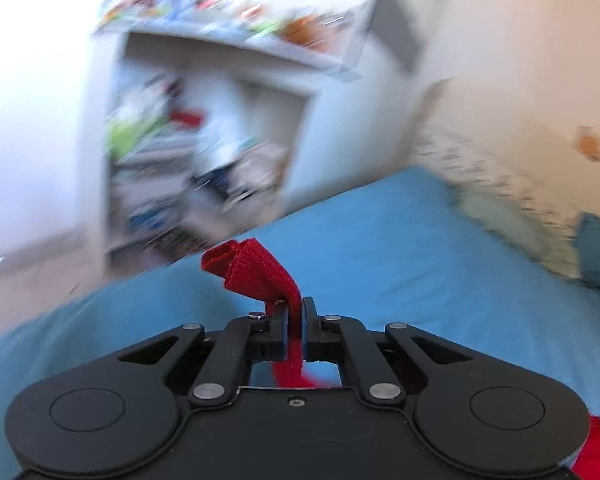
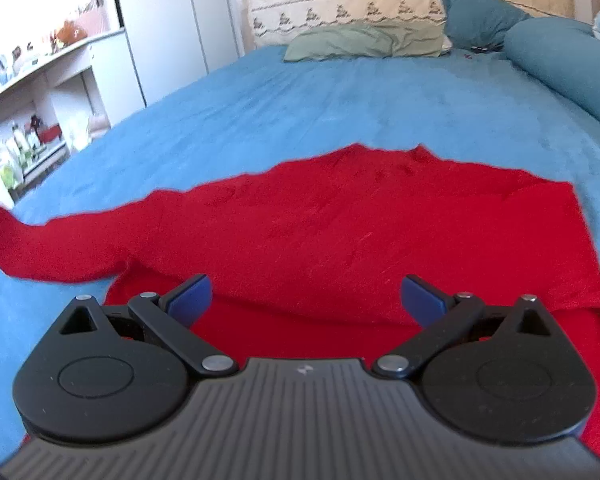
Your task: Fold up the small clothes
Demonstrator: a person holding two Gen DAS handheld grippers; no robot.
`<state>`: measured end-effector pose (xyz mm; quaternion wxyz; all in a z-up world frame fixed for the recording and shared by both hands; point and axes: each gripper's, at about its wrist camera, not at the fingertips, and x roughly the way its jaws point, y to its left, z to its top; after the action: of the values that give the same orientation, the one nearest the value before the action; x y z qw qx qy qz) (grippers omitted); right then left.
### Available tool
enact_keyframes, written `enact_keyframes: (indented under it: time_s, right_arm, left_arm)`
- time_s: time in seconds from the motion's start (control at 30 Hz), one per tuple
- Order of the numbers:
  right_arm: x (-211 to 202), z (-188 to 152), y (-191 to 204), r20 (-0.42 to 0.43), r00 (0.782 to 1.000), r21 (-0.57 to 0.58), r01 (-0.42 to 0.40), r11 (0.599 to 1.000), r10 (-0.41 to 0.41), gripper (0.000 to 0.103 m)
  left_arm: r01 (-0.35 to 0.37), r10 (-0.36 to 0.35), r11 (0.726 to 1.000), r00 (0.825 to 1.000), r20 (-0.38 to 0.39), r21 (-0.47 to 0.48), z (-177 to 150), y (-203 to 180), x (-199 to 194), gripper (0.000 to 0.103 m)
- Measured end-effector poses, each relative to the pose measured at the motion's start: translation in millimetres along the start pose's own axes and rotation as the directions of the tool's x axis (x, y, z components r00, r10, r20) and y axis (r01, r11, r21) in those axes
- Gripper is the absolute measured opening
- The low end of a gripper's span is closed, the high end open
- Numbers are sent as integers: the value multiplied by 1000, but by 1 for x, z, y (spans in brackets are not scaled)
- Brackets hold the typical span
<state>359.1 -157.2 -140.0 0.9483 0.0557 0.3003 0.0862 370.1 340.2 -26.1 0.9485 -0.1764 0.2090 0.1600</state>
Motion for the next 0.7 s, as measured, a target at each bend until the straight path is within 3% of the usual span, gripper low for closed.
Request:
enact_keyframes:
  time_s: [0.07,0.17,0.27,0.33,0.47,0.57,0.63,0.7]
  right_arm:
    - [-11,7,-10,21,1000,10,2,1000,-2,103]
    - [-30,18,-29,58,998,26,12,1000,-14,103]
    - [-49,25,-53,86,996,50,34,998,-38,103]
    - [-60,27,-72,97,993,64,60,996,-66,103]
    - [-70,23,-108,87,990,84,107,991,-114,103]
    - [-70,14,-129,56,990,107,119,987,-126,103]
    - [-67,7,-141,39,991,117,120,986,-125,103]
    - [-62,1,-150,25,993,121,111,986,-115,103]
  left_arm:
    - [88,-90,995,995,36,50,7,-44,-18,5]
    - [228,-239,960,969,56,163,-1,-130,-44,5]
    - [373,-381,898,924,-8,232,-36,-216,-56,5]
    - [438,-433,854,897,-85,281,-72,-271,-56,5]
    - [530,-459,777,846,-272,339,-167,-351,-37,5]
    - [557,-425,744,821,-381,370,-230,-375,-24,5]
    - [559,-404,733,817,-412,388,-254,-380,-19,5]
    - [552,-387,719,823,-416,422,-269,-382,-21,5]
